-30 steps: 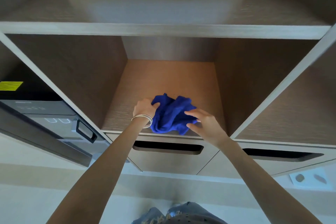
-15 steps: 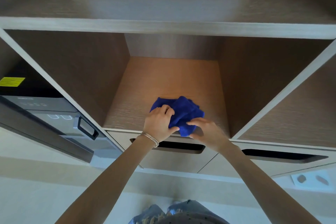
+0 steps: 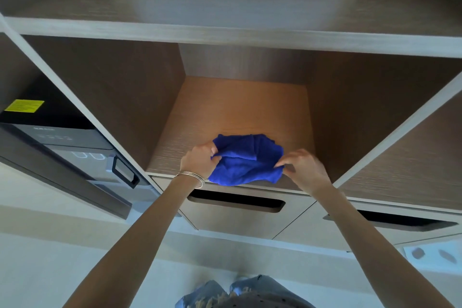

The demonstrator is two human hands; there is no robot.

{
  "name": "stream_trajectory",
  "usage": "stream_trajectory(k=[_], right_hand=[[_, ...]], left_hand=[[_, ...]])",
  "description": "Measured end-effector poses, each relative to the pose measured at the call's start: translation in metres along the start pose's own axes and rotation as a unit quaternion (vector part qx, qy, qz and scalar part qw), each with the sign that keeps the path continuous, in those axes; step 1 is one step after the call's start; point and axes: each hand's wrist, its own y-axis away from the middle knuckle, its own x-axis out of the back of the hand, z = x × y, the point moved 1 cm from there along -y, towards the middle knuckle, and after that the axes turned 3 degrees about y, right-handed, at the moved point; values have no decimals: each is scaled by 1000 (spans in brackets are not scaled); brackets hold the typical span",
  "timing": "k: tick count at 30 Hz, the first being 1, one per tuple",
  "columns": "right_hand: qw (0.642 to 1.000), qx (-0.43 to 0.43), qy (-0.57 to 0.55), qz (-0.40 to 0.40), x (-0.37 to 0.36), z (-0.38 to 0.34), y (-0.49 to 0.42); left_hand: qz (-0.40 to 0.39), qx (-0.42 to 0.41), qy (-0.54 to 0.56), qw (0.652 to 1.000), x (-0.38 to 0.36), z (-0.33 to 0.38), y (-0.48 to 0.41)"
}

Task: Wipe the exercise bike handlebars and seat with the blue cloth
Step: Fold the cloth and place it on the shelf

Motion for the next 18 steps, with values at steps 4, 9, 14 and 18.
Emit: stream_trajectory(k=[4, 9, 14, 18], right_hand=[[996, 13, -76, -38, -1, 2, -1], [993, 26, -114, 21, -1, -9, -8], [994, 32, -99, 37, 6, -15, -22], [989, 88, -115, 41, 15, -22, -31]], left_hand=[[16, -55, -18, 998, -13, 11, 9], [31, -131, -77, 988, -26, 33, 5], [68, -121, 16, 990, -21, 45, -2], [14, -121, 285, 951, -4, 45, 4]])
